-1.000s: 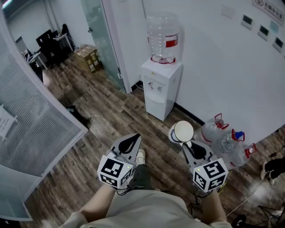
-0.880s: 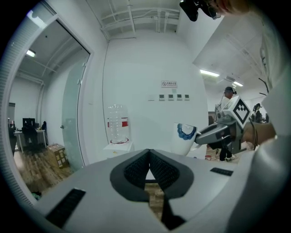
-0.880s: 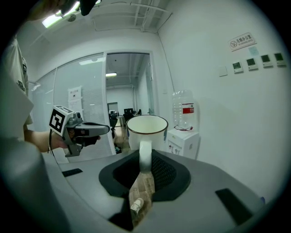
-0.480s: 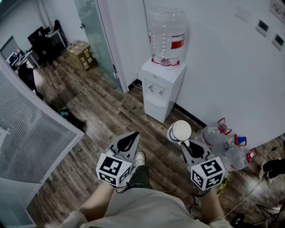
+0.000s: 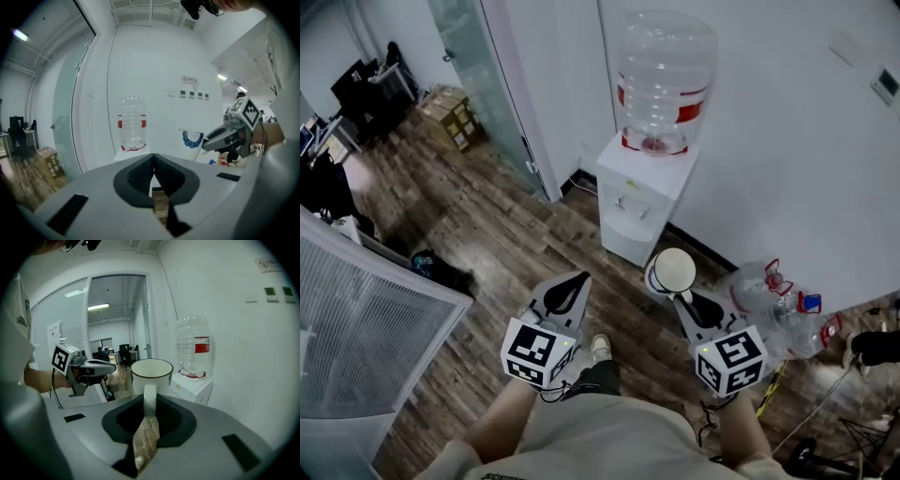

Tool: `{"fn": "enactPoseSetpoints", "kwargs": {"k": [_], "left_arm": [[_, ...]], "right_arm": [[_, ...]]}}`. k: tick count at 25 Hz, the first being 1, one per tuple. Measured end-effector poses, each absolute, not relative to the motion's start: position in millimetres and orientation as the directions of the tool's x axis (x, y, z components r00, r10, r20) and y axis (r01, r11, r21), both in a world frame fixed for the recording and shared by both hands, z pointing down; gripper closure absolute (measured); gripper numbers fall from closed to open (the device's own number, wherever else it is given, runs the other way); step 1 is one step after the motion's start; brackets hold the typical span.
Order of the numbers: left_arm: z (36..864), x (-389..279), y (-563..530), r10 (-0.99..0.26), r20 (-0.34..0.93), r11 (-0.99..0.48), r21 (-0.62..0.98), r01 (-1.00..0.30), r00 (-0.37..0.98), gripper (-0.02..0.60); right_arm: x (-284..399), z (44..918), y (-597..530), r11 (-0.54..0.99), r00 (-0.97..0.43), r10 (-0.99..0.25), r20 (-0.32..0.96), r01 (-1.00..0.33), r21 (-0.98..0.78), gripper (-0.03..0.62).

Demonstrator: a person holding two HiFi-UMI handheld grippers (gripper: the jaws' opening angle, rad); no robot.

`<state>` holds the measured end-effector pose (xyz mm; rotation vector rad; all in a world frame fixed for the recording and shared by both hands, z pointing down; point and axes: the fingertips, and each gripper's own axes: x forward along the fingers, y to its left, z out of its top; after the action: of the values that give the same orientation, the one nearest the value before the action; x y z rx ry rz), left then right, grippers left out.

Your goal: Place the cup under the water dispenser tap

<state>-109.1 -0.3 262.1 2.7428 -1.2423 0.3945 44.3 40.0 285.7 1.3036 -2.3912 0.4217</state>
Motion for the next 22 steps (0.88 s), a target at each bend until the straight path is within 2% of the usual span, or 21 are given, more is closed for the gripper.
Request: {"fn": "enactPoseSetpoints", "kwargs": {"k": [8, 22], "left_arm": [[266, -135, -80, -0.704, 0.291, -0.681, -0.015, -0.733, 0.648, 0.575], [277, -119, -127, -0.702, 0.294, -0.674, 0.02, -0.738, 0.649, 0.575]], "right_arm": [[16, 280, -43, 0.5, -0.472, -0.757, 0.453, -0.864, -0.064, 0.528], [36, 302, -96, 0.474, -0.451, -0.742, 0.496, -0.876, -0.088, 0.528]]}}
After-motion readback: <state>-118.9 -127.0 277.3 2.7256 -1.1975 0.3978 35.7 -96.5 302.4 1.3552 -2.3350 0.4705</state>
